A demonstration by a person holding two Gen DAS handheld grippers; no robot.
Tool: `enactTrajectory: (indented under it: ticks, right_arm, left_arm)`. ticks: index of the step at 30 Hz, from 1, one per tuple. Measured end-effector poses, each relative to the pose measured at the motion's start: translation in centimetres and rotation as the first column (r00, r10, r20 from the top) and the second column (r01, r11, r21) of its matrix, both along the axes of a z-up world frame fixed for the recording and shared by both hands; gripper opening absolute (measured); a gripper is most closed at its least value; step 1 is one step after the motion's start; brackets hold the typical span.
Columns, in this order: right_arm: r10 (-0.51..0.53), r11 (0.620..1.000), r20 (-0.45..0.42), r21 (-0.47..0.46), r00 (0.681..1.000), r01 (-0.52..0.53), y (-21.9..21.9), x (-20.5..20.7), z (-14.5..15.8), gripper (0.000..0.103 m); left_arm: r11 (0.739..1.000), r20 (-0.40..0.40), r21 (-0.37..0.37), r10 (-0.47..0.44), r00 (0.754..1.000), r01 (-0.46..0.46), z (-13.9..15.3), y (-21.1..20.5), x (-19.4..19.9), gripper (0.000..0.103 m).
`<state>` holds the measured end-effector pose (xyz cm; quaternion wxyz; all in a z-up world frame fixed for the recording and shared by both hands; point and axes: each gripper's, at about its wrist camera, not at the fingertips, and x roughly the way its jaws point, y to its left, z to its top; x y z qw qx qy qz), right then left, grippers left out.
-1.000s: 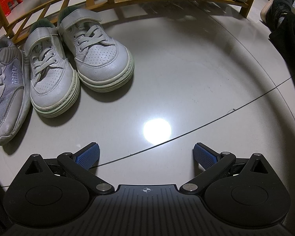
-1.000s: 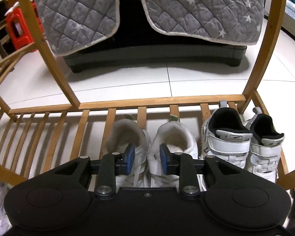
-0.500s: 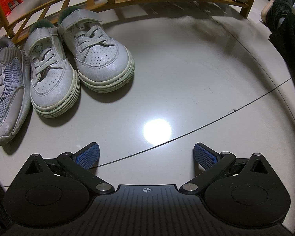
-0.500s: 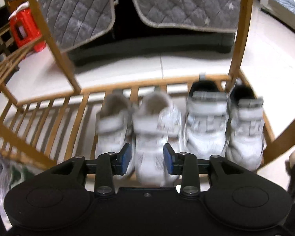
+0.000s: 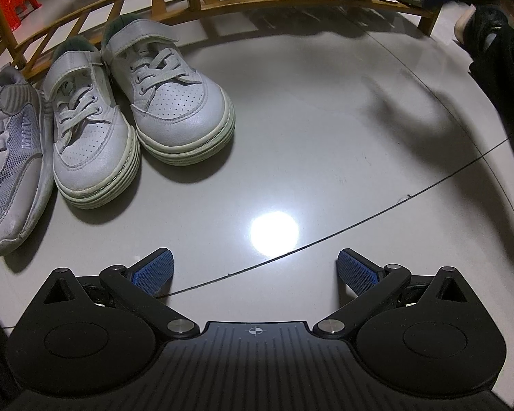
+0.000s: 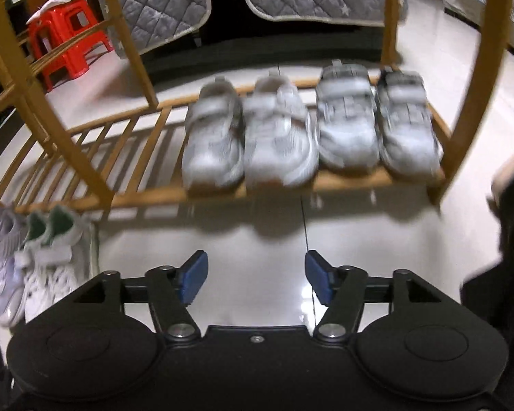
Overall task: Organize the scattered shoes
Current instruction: 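Withdraw the open right gripper from the upper shelf, then move the left gripper to the teal-lined white sneaker pair on the floor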
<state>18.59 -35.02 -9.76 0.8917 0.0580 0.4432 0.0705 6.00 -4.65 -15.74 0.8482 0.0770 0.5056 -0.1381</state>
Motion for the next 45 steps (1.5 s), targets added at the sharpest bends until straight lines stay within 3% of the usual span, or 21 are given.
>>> enactTrajectory:
  ticks: [3,7,13,22,24,31,37,45]
  right_arm:
    - [0.000,1.000,-0.022,0.016,1.000,0.000,0.2,-1.4,-0.9,0.076]
    - [0.051,0.998,-0.020,-0.037,0.998,-0.052,1.4,-2.8,-2.3,0.079]
    - [0.134,0.989,0.016,-0.073,0.991,-0.132,3.4,-3.3,-3.1,0.083]
    - [0.199,0.975,-0.013,-0.099,0.980,-0.199,4.9,-3.9,-5.2,0.085]
    - [0.216,0.971,-0.018,-0.099,0.976,-0.217,5.2,-4.0,-5.3,0.087]
    - [0.259,0.961,-0.017,-0.096,0.966,-0.259,6.1,-4.8,-5.3,0.087]
    - [0.281,0.954,-0.021,-0.101,0.959,-0.282,6.6,-5.0,-5.4,0.087]
    - [0.344,0.934,-0.044,-0.083,0.938,-0.346,8.1,-5.4,-5.9,0.088]
  left_arm:
    - [1.000,-0.002,0.004,0.002,1.000,-0.002,0.0,0.0,0.0,0.103]
    - [1.000,-0.020,0.013,0.021,1.000,-0.021,0.2,0.1,0.2,0.103]
    - [0.994,0.002,0.095,0.044,0.999,-0.044,1.0,0.0,0.0,0.102]
    - [0.988,0.079,0.117,0.090,0.993,-0.098,4.8,0.7,0.4,0.100]
    - [0.988,0.098,0.109,0.096,0.991,-0.106,6.2,0.8,1.0,0.094]
    - [0.987,0.114,0.050,0.148,0.982,-0.155,9.6,2.2,4.0,0.087]
    - [0.969,0.092,-0.029,0.248,0.964,-0.246,11.8,4.6,8.9,0.076]
    - [0.955,0.107,0.015,0.293,0.950,-0.296,11.8,5.7,14.8,0.075]
